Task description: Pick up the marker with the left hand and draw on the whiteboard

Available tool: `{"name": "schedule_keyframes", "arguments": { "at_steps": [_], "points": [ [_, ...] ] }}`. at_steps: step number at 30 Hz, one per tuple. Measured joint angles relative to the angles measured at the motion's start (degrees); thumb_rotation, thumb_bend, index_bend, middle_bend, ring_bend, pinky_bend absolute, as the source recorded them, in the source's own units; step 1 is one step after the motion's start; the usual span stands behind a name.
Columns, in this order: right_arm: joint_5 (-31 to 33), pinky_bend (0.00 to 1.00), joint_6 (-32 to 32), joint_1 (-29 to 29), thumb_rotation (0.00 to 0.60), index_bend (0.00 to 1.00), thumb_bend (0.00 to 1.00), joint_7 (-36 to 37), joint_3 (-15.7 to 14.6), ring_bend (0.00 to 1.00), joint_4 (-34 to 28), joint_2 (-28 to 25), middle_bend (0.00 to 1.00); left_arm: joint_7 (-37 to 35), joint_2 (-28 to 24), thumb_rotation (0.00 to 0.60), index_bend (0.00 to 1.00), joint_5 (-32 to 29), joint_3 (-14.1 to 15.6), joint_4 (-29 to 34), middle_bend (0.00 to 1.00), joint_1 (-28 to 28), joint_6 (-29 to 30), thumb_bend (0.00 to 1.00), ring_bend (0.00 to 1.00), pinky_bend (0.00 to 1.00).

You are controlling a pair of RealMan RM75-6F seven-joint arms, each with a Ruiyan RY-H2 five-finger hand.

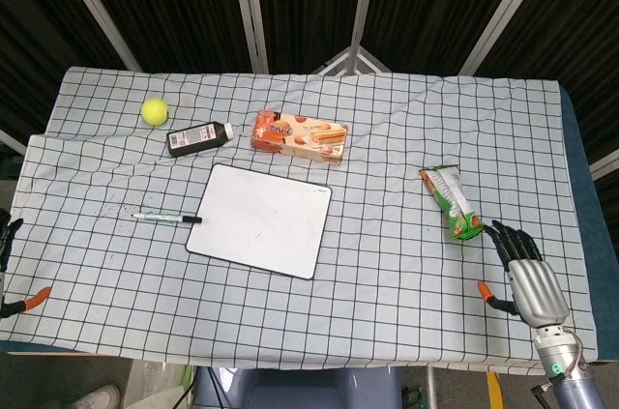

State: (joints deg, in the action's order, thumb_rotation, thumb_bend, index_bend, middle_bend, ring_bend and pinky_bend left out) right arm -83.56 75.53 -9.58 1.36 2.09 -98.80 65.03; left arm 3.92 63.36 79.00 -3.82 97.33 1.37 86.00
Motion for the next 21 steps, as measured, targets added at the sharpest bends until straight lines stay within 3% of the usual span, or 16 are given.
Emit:
{"name": "schedule_keyframes", "arguments": {
  "at_steps": [14, 21],
  "points": [
    [-0.17, 0.0, 0.23, 0.19, 0.6, 0.0, 0.33, 0.06, -0.17, 0.0, -0.32, -0.09, 0.0, 1.17, 0.11, 0.6, 0.04, -0.97, -0.06, 0.09, 0.0, 0.44, -1.24, 0.11, 0.0, 0.0],
    [0.28, 0.0, -0.53, -0.17, 0.6, 0.0, 0.33, 0.24, -0.02, 0.0, -0.53, -0.05, 0.0, 3.27, 0.58, 0.6, 0.18, -5.0, -2.12, 0.19, 0.0, 3.77, -6.42, 0.15, 0.0, 0.0]
  ]
}}
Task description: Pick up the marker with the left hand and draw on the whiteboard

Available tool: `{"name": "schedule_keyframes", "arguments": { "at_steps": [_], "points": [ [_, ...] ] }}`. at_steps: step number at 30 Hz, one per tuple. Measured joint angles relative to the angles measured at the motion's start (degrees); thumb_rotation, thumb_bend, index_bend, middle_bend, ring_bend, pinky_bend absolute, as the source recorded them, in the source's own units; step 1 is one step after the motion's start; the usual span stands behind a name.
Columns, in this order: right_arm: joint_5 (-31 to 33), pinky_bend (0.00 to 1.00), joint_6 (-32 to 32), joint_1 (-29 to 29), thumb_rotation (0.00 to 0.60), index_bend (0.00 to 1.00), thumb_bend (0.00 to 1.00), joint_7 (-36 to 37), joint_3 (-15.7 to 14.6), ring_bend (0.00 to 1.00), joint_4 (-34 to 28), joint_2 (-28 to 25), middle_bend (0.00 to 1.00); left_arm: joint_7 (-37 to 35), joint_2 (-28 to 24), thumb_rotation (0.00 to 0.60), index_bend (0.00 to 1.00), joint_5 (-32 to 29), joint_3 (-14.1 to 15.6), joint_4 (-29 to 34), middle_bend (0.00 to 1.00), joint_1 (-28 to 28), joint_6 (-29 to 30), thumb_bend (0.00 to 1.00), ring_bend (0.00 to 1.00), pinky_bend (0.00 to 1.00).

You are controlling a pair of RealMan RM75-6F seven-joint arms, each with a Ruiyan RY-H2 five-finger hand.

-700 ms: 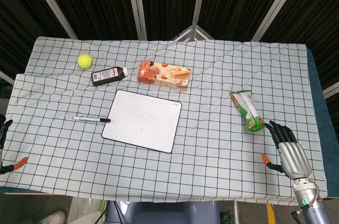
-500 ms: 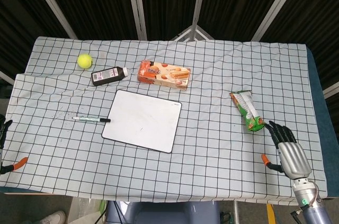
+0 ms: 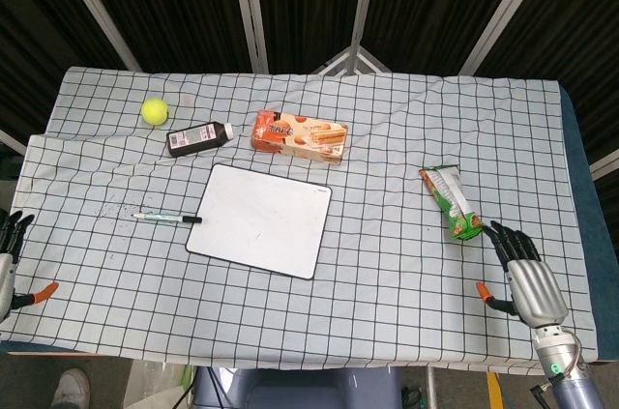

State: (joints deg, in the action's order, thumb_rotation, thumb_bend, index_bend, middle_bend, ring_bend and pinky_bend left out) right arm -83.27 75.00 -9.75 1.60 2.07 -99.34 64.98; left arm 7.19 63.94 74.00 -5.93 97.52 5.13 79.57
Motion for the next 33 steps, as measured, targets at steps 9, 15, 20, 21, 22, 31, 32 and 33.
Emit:
{"name": "schedule_keyframes", "arguments": {
  "at_steps": [9, 15, 20, 21, 22, 31, 32, 33],
  "points": [
    [0.38, 0.0, -0.96, -0.31, 0.6, 0.0, 0.33, 1.34, -0.01, 0.0, -0.39, -0.26, 0.0, 8.82, 5.17, 0.6, 0.37, -9.5, -5.45, -3.84, 0.04, 9.89, -10.26, 0.29, 0.0, 0.0],
    [0.85, 0.0, -1.53, -0.46, 0.6, 0.0, 0.33, 2.34, 0.07, 0.0, -0.5, -0.53, 0.0, 14.92, 12.33, 0.6, 0.42, -16.1, -8.3, -10.0, 0.06, 16.72, -15.99, 0.33, 0.0, 0.0],
    [1.03, 0.0, -2.08, -0.68, 0.6, 0.0, 0.33, 3.33, 0.15, 0.0, -0.58, -0.82, 0.0, 20.07, 19.2, 0.6, 0.44, -21.92, -9.93, -16.5, 0.06, 22.28, -19.74, 0.35, 0.0, 0.0],
    [1.02, 0.0, -2.18, -0.71, 0.6, 0.0, 0.33, 3.44, 0.13, 0.0, -0.6, -0.85, 0.0, 20.87, 20.19, 0.6, 0.44, -22.56, -10.1, -17.51, 0.06, 23.12, -20.26, 0.35, 0.0, 0.0],
    [1.01, 0.0, -2.23, -0.75, 0.6, 0.0, 0.33, 3.54, 0.12, 0.0, -0.63, -0.88, 0.0, 21.59, 21.14, 0.6, 0.45, -23.13, -10.24, -18.49, 0.06, 23.93, -20.76, 0.35, 0.0, 0.0],
    [1.14, 0.0, -2.68, -0.97, 0.6, 0.0, 0.33, 4.44, 0.17, 0.0, -0.56, -1.13, 0.0, 24.92, 28.49, 0.6, 0.47, -26.71, -10.36, -25.18, 0.06, 29.29, -23.33, 0.37, 0.0, 0.0],
    [1.09, 0.0, -2.71, -0.98, 0.6, 0.0, 0.33, 4.48, 0.14, 0.0, -0.57, -1.16, 0.0, 25.13, 29.03, 0.6, 0.47, -26.88, -10.15, -25.48, 0.06, 29.6, -23.42, 0.37, 0.0, 0.0],
    [1.06, 0.0, -2.7, -0.98, 0.6, 0.0, 0.33, 4.51, 0.13, 0.0, -0.57, -1.18, 0.0, 25.26, 29.36, 0.6, 0.47, -26.98, -9.99, -25.67, 0.06, 29.78, -23.45, 0.37, 0.0, 0.0]
  ]
}}
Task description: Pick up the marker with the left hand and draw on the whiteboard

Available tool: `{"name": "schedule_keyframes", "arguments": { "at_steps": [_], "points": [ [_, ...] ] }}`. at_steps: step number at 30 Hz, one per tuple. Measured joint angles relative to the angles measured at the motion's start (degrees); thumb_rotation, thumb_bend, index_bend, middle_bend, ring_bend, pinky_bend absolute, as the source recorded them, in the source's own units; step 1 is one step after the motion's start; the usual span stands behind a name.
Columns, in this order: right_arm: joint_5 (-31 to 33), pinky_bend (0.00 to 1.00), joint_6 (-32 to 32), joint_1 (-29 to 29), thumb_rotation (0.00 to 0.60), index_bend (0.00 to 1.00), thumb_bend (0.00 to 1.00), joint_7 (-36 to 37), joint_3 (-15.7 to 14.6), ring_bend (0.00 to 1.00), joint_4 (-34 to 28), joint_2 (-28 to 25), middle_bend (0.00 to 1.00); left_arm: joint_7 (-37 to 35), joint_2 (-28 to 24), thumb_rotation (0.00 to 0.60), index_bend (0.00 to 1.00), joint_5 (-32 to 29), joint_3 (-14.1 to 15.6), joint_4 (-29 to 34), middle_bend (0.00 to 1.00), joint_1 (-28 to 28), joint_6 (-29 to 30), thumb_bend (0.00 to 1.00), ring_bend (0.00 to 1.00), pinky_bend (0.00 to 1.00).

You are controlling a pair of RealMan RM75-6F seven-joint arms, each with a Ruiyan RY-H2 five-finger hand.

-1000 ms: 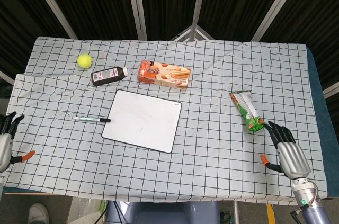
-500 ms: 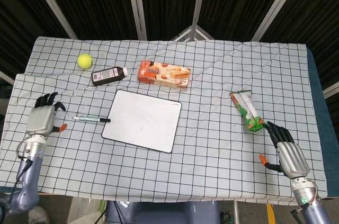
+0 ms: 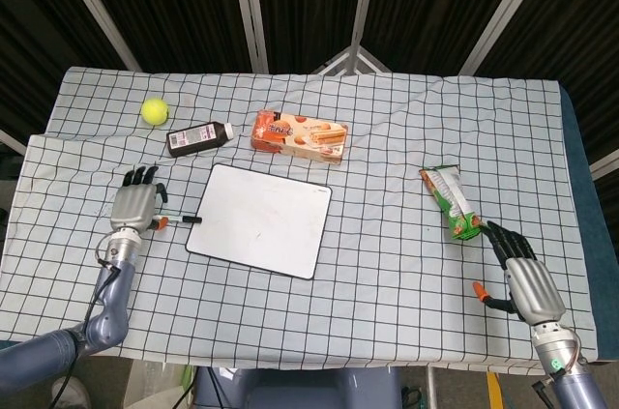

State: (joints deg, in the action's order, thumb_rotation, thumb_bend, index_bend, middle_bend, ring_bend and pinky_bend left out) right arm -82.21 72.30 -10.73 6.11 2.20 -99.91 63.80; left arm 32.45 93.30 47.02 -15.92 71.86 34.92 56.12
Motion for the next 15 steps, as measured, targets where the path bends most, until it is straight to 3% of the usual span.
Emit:
{"name": "schedule_keyframes", "arguments": {
  "at_steps": [15],
  "points": [
    [0.0, 0.0, 0.12, 0.02, 0.6, 0.0, 0.33, -0.21, -0.08, 0.0, -0.2, 0.03, 0.0, 0.06, 0.94, 0.6, 0.49, -0.47, 1.54, -0.05, 0.07, 0.76, 0.72, 0.37, 0.0, 0.0]
  ]
}}
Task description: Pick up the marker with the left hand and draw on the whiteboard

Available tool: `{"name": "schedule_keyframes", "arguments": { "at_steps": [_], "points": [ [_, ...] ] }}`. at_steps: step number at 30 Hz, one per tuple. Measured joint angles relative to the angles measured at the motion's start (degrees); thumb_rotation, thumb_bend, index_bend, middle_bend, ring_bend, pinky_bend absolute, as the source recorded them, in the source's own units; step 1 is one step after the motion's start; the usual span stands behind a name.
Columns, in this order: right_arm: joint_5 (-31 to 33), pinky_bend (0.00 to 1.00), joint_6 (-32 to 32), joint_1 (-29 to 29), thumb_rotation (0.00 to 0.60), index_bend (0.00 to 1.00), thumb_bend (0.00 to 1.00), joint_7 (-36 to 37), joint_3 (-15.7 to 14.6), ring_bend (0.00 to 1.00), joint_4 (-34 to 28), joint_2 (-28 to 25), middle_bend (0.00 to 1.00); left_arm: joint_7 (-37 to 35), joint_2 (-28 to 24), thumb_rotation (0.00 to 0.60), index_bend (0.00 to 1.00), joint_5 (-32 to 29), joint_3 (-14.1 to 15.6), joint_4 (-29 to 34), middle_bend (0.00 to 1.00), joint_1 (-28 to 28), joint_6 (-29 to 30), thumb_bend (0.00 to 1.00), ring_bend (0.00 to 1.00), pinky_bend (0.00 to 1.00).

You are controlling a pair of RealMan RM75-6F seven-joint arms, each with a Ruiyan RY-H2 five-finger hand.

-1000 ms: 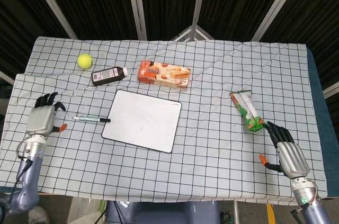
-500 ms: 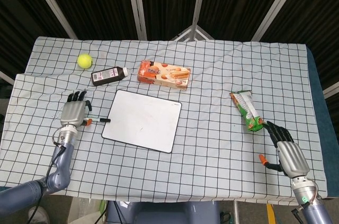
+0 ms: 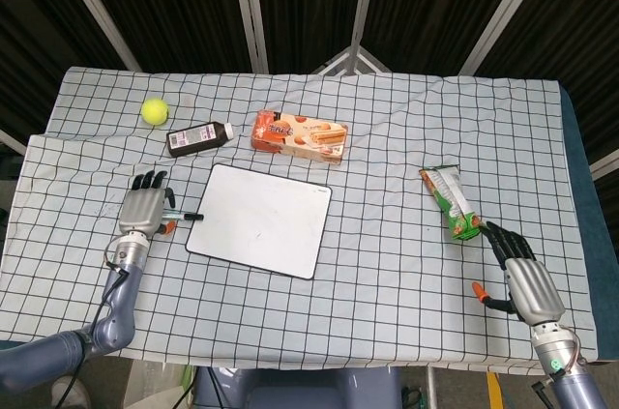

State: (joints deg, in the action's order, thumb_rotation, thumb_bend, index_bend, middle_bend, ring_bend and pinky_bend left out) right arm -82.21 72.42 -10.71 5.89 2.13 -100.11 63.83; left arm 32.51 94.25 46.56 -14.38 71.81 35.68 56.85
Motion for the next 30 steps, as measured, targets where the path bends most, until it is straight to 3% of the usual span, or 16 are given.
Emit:
{"name": "schedule_keyframes", "arguments": {
  "at_steps": [6, 16, 25, 30],
  "points": [
    [0.15, 0.0, -0.06, -0.03, 0.6, 0.0, 0.33, 0.03, 0.03, 0.0, -0.05, 0.0, 0.0, 0.03, 1.23, 0.6, 0.5, -0.82, 0.28, -1.9, 0.07, 0.54, -0.53, 0.4, 0.0, 0.0],
    [0.1, 0.0, 0.0, 0.0, 0.6, 0.0, 0.33, 0.25, 0.0, 0.0, -0.03, -0.08, 0.0, -0.79, 2.35, 0.6, 0.66, -1.59, 0.34, -3.13, 0.13, 0.91, -0.38, 0.57, 0.0, 0.0],
    [0.11, 0.0, 0.12, 0.07, 0.6, 0.0, 0.33, 0.51, -0.01, 0.0, -0.11, -0.19, 0.0, -2.87, 0.98, 0.6, 0.7, -1.05, -0.28, -0.4, 0.17, 0.17, 1.38, 0.58, 0.0, 0.0],
    [0.2, 0.0, 0.03, 0.04, 0.6, 0.0, 0.33, 0.37, -0.02, 0.0, -0.19, -0.23, 0.0, -8.79, -0.39, 0.6, 0.7, 2.11, -1.53, 3.46, 0.18, -0.71, 2.84, 0.58, 0.0, 0.01]
  ]
}}
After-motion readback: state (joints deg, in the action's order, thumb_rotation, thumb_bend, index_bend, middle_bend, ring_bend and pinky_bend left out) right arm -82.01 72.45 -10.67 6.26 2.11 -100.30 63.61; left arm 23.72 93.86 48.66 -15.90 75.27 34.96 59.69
